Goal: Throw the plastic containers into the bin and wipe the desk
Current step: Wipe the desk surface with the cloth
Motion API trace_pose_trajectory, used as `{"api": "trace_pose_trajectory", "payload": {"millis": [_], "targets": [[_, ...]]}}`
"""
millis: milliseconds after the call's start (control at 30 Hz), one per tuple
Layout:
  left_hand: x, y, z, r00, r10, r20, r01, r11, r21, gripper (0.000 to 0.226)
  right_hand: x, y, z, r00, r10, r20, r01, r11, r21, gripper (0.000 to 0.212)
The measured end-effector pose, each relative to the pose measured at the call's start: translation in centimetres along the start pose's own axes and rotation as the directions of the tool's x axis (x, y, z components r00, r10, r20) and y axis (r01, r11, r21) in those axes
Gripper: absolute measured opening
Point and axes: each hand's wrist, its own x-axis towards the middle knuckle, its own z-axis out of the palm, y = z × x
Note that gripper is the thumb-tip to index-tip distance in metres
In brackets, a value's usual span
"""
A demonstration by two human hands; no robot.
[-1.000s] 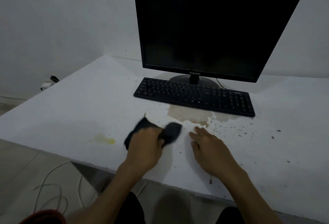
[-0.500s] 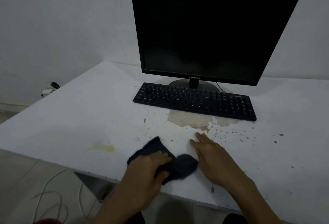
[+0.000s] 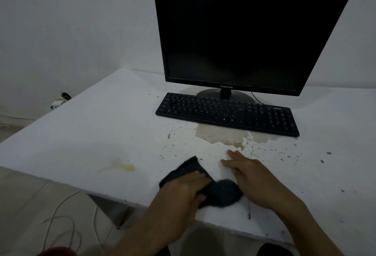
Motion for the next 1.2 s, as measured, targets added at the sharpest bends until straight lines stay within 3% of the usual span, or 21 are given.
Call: {"api": "trace_pose_trajectory", "payload": {"millis": [200,267,433,667,733,867,933,1100,1200], "targets": [[3.1,-4.4,-1.5,0.960,-0.218,-0.177,0.240,0.964,0.112,0.013,-0.2,-0.3,0.6,0.999,-0.009,-0.037,0.008,1.000,-0.023,0.042],[3.0,-4.0,-1.4,0.963,-0.218,-0.161,0.238,0.964,0.115,0.015,-0.2,-0.6,0.8,0.998,-0.002,-0.060,-0.001,0.999,-0.050,0.042],[0.4,-1.2,-0.5,0.998,-0.063,-0.018,0.064,0.995,0.076,0.021,0.1,-1.0,0.7,0.996,0.017,-0.082,-0.025,0.996,-0.091,0.042],[4.4,-4.9,-1.5,0.944,-0.275,-0.182,0.307,0.934,0.184,0.017,0.0,-1.0,1.0,0.994,0.014,-0.106,-0.026,0.994,-0.107,0.041],[4.4,-4.1,-0.9,0.966,-0.220,-0.138,0.247,0.943,0.224,0.015,0.0,-1.0,1.1,0.994,0.010,-0.111,-0.023,0.994,-0.110,0.041],[1.7,-1.5,0.3,0.991,0.105,0.079,-0.117,0.979,0.165,0.023,0.0,-0.9,1.2,0.995,-0.013,-0.102,0.001,0.993,-0.115,0.042],[1.2,-1.7,-0.2,0.984,0.135,0.113,-0.154,0.973,0.173,0.028,0.0,-0.9,1.0,0.995,-0.010,-0.097,0.000,0.994,-0.107,0.045],[4.5,-6.3,-2.4,0.982,-0.161,-0.095,0.183,0.932,0.314,0.011,0.0,-0.8,0.9,0.995,-0.016,-0.100,0.007,0.996,-0.094,0.042],[6.1,-7.8,-3.0,0.957,-0.248,-0.150,0.283,0.910,0.303,0.010,-0.1,-0.7,0.9,0.995,-0.016,-0.094,0.009,0.997,-0.076,0.043]]}}
